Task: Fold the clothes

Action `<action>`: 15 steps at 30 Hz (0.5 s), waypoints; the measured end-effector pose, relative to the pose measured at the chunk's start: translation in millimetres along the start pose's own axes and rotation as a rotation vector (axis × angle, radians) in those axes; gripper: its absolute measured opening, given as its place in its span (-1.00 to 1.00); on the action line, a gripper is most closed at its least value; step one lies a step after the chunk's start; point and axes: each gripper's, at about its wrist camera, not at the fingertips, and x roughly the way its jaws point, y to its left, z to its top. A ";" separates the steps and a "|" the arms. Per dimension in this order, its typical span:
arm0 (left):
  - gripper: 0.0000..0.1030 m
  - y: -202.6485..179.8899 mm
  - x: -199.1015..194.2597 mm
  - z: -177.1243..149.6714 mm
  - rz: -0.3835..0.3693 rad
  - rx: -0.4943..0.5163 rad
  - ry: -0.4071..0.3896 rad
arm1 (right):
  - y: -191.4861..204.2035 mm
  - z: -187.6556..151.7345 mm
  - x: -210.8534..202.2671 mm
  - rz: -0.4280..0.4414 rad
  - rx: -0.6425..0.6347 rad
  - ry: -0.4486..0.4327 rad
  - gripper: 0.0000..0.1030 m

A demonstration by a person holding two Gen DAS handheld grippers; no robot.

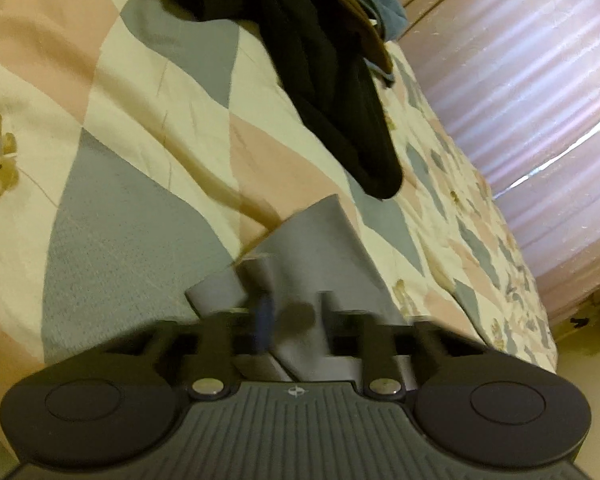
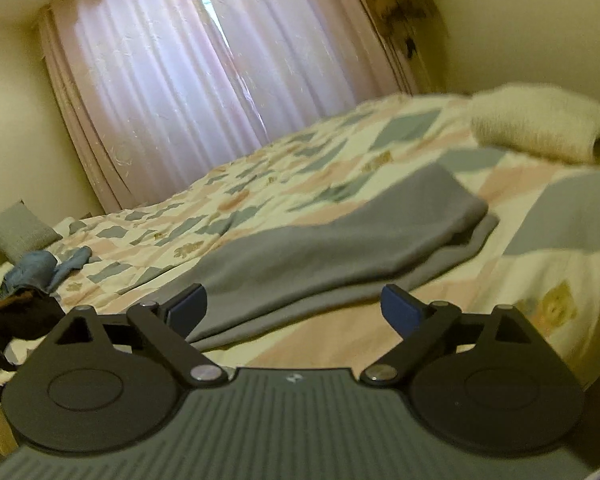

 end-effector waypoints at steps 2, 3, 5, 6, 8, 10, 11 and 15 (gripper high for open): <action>-1.00 0.7 -1.4 0.9 -0.002 -0.001 -0.009 | -5.1 3.3 17.9 -0.006 0.023 0.034 0.76; -1.00 0.4 -3.6 1.5 0.006 0.006 -0.022 | -7.7 4.9 26.8 -0.009 0.034 0.051 0.70; -1.00 1.9 -4.0 3.9 0.026 0.013 -0.033 | -12.7 14.2 41.8 -0.017 0.025 0.071 0.28; -1.00 3.2 -3.0 5.4 0.029 0.005 -0.024 | -15.2 18.8 49.3 -0.021 0.020 0.081 0.21; -1.00 5.6 0.8 7.5 0.040 0.007 -0.001 | -16.8 27.1 61.0 -0.039 -0.099 0.100 0.08; -1.00 5.2 5.7 7.1 0.063 0.030 0.018 | -5.3 30.9 71.6 -0.102 -0.355 0.124 0.08; -1.00 4.6 6.1 6.1 0.072 0.042 0.019 | 7.4 25.6 78.0 -0.099 -0.513 0.142 0.08; -1.00 2.7 6.0 3.8 0.094 0.068 0.019 | 58.2 -5.2 103.8 -0.022 -1.074 0.214 -0.02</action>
